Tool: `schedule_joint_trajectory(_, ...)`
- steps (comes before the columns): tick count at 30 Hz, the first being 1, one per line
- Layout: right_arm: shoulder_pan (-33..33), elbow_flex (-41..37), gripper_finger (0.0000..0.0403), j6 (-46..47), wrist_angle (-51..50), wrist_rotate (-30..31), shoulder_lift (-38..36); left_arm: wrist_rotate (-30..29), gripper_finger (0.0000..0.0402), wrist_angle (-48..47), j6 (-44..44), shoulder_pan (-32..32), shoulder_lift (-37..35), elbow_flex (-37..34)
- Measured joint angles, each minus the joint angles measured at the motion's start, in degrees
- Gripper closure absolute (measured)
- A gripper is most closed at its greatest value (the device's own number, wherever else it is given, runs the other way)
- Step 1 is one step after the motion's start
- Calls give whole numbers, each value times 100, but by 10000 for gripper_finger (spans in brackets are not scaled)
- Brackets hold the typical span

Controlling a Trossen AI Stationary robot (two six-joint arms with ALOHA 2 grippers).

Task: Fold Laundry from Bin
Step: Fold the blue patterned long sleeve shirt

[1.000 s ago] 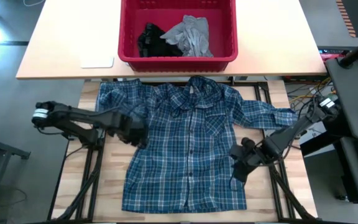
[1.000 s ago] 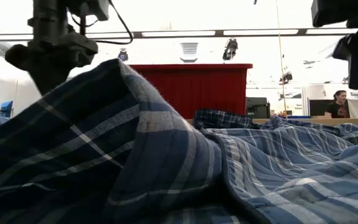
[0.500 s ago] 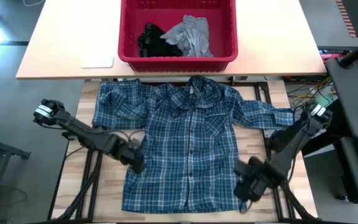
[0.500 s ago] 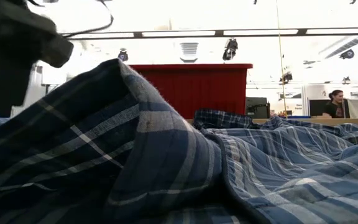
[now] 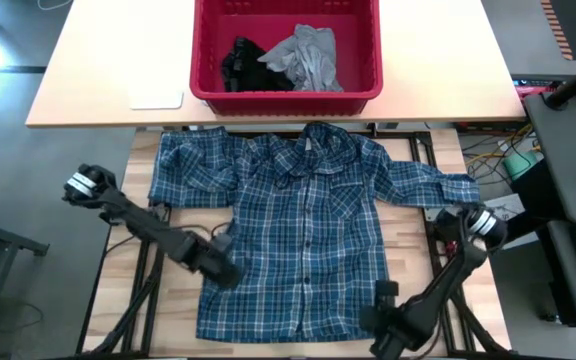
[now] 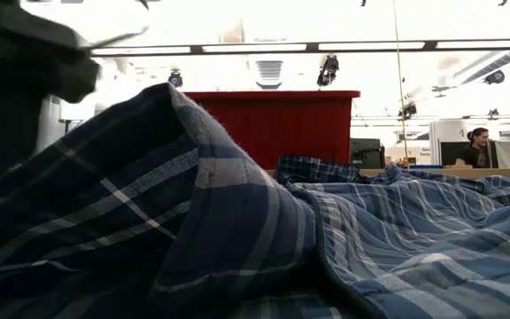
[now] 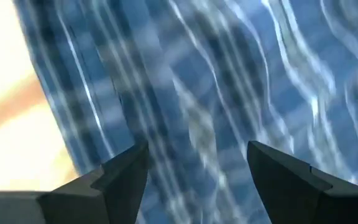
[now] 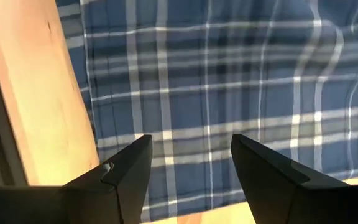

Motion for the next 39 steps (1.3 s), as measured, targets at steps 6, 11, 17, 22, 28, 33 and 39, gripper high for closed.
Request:
schedule_joint_trajectory(6,-144,350,188,-289,-188,17,298,30,153,-119,-73,628,440,-10)
schedule_joint_trajectory(11,-179,301,188,-185,-194,31,283,-22,210,147,252,1045,669,-9)
schedule_joint_trajectory(17,-177,269,188,-117,-204,38,263,93,384,-24,571,1283,738,-9)
schedule_joint_trajectory(22,9,94,188,307,87,59,289,194,397,-1380,580,1159,-11,188)
schedule_joint_trajectory(28,-103,-260,188,756,485,326,331,106,401,-1904,528,982,-1061,117)
schedule_joint_trajectory(33,-200,-223,188,872,426,840,17,16,401,-1881,516,971,-1525,114)
schedule_joint_trajectory(39,-208,-229,188,895,276,873,-177,-35,383,-1782,397,893,-1344,114)
